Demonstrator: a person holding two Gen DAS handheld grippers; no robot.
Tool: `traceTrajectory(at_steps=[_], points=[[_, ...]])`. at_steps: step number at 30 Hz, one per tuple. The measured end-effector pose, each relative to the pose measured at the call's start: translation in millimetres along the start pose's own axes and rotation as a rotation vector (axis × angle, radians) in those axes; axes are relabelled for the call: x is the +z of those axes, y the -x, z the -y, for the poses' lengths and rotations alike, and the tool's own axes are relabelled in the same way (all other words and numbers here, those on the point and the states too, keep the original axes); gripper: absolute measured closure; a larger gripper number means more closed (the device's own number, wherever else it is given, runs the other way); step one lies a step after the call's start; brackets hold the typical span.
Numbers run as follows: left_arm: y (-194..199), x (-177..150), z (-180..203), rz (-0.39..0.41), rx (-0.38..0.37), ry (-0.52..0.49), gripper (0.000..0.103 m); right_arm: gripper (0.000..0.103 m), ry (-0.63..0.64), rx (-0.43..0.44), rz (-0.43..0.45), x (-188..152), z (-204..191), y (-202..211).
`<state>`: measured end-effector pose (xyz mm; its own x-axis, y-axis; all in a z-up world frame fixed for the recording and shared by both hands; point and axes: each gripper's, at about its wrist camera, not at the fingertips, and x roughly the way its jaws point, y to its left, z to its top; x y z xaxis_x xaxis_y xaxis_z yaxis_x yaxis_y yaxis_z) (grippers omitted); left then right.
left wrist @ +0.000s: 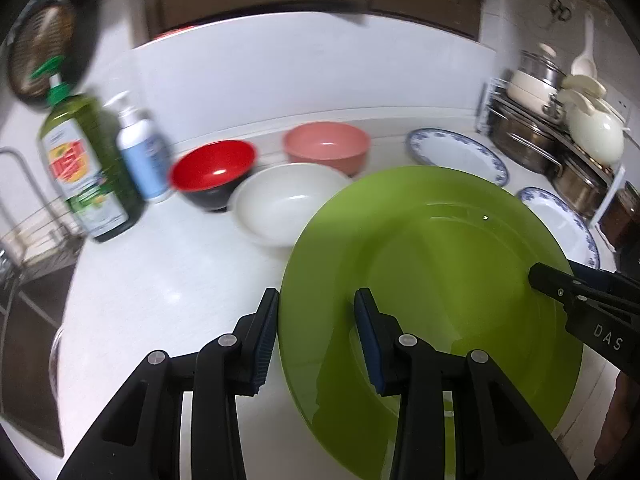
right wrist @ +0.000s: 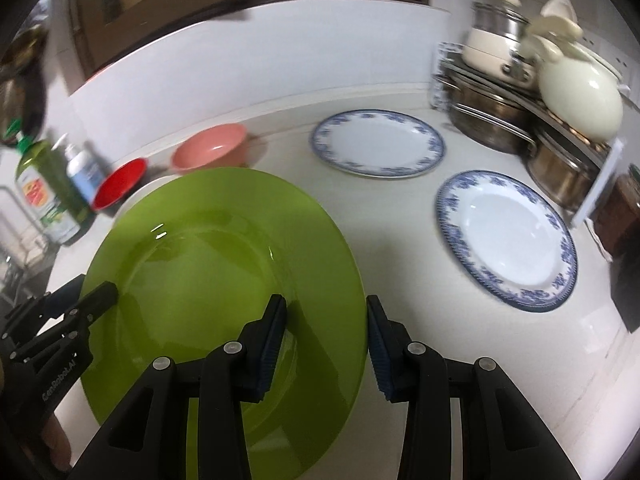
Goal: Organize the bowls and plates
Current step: 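Lift the green plate with both tools and carry it toward the bowls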
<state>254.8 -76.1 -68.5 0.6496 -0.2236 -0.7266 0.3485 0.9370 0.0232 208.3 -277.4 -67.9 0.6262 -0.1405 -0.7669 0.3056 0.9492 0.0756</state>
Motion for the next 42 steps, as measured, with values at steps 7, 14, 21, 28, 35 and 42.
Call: traceTrajectory(at_steps=[7, 14, 21, 28, 35, 42], points=[[25.3, -22.4, -41.5, -0.002, 0.078, 0.068, 0.065, 0.062, 0.072, 0.079, -0.007, -8.8, -45.4, 4.7], [47.2, -44.1, -86.9, -0.008, 0.157, 0.136, 0.065, 0.062, 0.141, 0.164, -0.022, -19.3, -95.4, 7.7], [51.5, -65.1, -117.6, -0.042, 0.201, 0.186, 0.065, 0.062, 0.208, 0.213, -0.038, -29.5, -135.6, 5.0], [39.8, -83.8, -136.5, -0.069, 0.224, 0.208, 0.065, 0.062, 0.243, 0.222, -0.067, -41.3, -162.3, -9.8], [18.1, -98.6, -147.4, -0.121, 0.216, 0.235, 0.065, 0.062, 0.264, 0.209, -0.113, -51.7, -176.2, -28.8], [6.7, -105.2, -150.0, -0.150, 0.227, 0.238, 0.065, 0.062, 0.251, 0.203, -0.159, -58.0, -180.5, -43.6]])
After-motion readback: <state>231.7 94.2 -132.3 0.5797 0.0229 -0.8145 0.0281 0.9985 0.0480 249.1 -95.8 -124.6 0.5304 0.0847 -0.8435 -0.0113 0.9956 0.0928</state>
